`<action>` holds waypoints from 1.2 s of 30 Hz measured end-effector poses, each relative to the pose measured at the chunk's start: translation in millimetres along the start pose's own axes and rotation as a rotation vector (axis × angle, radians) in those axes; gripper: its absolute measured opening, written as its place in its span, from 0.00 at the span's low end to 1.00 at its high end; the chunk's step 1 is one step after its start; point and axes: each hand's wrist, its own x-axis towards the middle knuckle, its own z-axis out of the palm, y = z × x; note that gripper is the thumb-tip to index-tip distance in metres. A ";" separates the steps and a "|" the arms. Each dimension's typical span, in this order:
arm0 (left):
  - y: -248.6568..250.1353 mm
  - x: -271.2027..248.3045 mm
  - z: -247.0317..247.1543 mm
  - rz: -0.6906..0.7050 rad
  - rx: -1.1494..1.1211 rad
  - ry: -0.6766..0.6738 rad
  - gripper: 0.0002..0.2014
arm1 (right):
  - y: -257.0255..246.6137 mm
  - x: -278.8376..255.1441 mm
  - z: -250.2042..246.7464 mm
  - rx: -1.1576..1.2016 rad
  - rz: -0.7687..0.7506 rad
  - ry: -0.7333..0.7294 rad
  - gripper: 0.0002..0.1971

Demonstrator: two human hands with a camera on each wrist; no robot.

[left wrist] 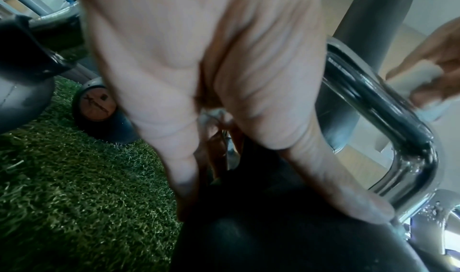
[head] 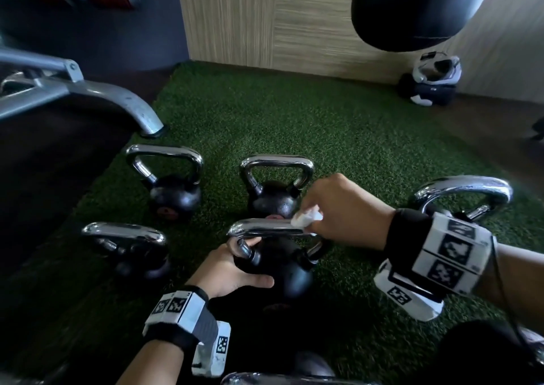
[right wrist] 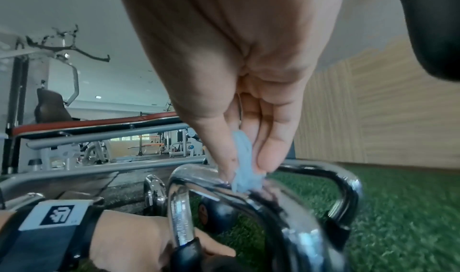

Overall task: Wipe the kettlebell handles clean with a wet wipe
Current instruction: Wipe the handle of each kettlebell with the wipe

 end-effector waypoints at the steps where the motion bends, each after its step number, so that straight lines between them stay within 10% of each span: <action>1: -0.2 -1.0 0.4 0.013 0.001 0.004 0.53 | 3.0 -2.4 -3.4 -0.034 0.019 -0.003 0.08; 20: 4.1 -0.6 2.8 -0.073 -0.046 0.027 0.54 | 42.9 -31.3 10.1 0.019 0.324 -0.018 0.06; 28: -2.4 -0.2 4.3 -0.063 -0.115 0.031 0.61 | 65.2 -37.9 40.8 0.924 0.678 -0.235 0.11; 36: 8.3 -9.1 4.4 -0.079 -0.064 0.053 0.52 | 68.6 -40.6 87.9 1.178 0.773 -0.130 0.10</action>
